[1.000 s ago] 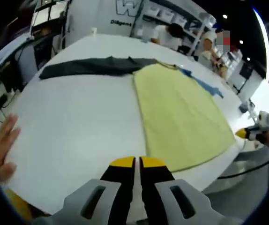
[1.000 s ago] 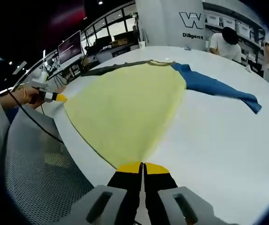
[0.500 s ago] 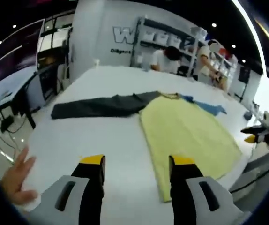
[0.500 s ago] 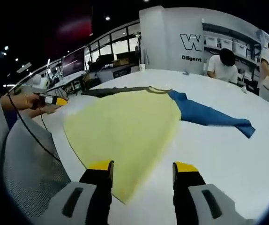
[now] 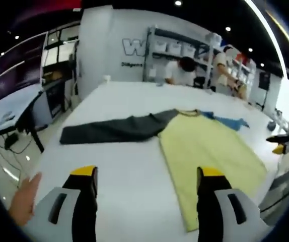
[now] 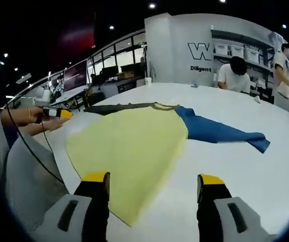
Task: Fold the garment on the visible template until the final outline fits inside the template.
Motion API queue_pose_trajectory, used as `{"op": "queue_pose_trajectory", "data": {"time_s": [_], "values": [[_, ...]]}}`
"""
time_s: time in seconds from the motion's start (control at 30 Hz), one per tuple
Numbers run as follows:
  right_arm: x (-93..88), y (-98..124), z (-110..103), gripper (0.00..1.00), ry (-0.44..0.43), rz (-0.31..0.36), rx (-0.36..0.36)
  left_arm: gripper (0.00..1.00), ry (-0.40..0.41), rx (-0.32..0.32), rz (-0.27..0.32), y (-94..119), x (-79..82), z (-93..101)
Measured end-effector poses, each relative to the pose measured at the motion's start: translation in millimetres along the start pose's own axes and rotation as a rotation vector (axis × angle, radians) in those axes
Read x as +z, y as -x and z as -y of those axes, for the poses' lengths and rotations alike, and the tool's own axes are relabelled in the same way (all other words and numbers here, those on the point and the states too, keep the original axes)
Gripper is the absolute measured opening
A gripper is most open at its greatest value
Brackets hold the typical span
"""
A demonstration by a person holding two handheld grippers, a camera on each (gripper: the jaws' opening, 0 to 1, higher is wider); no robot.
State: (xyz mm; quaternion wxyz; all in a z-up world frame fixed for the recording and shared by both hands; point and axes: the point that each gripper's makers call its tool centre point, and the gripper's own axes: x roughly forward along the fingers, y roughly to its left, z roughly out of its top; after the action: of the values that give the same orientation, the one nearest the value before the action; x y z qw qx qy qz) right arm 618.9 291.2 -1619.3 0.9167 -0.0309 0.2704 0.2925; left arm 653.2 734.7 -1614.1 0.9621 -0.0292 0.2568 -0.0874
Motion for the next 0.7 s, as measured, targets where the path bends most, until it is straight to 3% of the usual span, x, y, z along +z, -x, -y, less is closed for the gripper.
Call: {"op": "queue_pose_trajectory", "data": {"time_s": [0.37, 0.5, 0.6, 0.7], "values": [[4.0, -4.9, -5.1, 0.66, 0.004, -0.009, 0.007, 0.69, 0.071, 0.043, 0.014, -15.4, 14.5, -19.5], [7.2, -6.7, -2.4, 0.64, 0.004, -0.011, 0.005, 0.65, 0.068, 0.076, 0.010, -27.0, 25.2, -38.2], [9.1, -7.4, -0.6, 0.64, 0.004, -0.013, -0.002, 0.64, 0.078, 0.112, -0.002, -43.4, 28.0, -67.5], [7.6, -7.6, 1.2, 0.63, 0.004, -0.024, -0.010, 0.61, 0.091, 0.139, -0.011, -48.8, 27.6, -75.9]]}}
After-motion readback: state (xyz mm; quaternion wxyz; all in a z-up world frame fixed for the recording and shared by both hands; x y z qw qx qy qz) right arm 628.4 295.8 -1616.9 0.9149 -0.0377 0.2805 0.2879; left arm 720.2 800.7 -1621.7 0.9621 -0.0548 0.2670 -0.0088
